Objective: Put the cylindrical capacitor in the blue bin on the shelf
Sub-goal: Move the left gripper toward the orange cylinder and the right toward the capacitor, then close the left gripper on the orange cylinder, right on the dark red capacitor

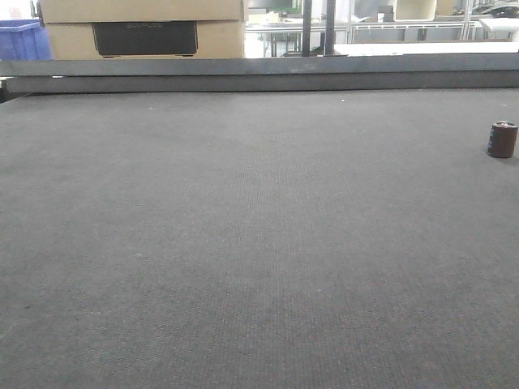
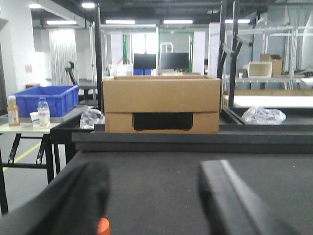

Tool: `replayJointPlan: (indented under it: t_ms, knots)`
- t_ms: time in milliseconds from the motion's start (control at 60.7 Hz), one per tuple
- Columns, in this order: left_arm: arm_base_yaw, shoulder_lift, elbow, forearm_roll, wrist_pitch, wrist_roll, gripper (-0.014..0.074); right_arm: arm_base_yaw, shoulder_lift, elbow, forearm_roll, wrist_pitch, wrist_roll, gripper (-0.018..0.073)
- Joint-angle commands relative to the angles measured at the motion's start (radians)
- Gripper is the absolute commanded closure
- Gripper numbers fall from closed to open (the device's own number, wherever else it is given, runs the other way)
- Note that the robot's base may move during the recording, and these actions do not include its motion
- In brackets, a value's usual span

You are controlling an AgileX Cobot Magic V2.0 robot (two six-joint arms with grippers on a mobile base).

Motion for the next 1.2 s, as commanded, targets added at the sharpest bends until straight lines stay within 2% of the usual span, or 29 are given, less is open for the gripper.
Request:
replayJointPlan:
  t_ms: [0, 165, 296, 428, 642, 791, 873, 906, 1186]
  knots:
    - [0.003, 0.078, -0.049, 0.0, 0.02, -0.005, 0.0146, -0.003, 0.118, -0.05, -0.002, 0.013, -0.001, 0.0004]
    - [-0.006, 0.136, -0.053, -0.016, 0.026, -0.005, -0.0011, -0.003, 0.301, -0.064, -0.002, -0.028, -0.001, -0.0012]
    - [-0.015, 0.137, -0.053, -0.03, 0.032, -0.005, -0.0012, -0.003, 0.466, -0.064, -0.021, -0.038, -0.001, -0.0012]
    - [-0.015, 0.137, -0.053, -0.03, 0.042, -0.005, -0.0012, -0.003, 0.639, -0.04, -0.04, -0.155, -0.001, -0.0012]
    - [-0.015, 0.137, -0.053, -0.03, 0.05, -0.005, -0.0012, -0.004, 0.932, 0.062, -0.044, -0.53, -0.001, -0.0012]
    - [-0.015, 0.137, -0.053, -0.028, 0.049, -0.005, -0.0005, -0.016, 1.161, 0.088, -0.044, -0.856, -0.001, -0.0012]
    - [-0.015, 0.137, -0.053, -0.023, 0.049, -0.005, -0.0005, -0.023, 1.296, 0.082, -0.02, -1.063, -0.001, -0.0012]
    - [-0.015, 0.137, -0.053, -0.023, 0.049, -0.005, -0.0005, -0.026, 1.34, 0.068, 0.002, -1.101, -0.001, -0.0012]
    - [-0.015, 0.137, -0.053, -0.021, 0.049, -0.005, -0.0005, -0.03, 1.601, -0.13, 0.011, -1.079, -0.001, -0.0012]
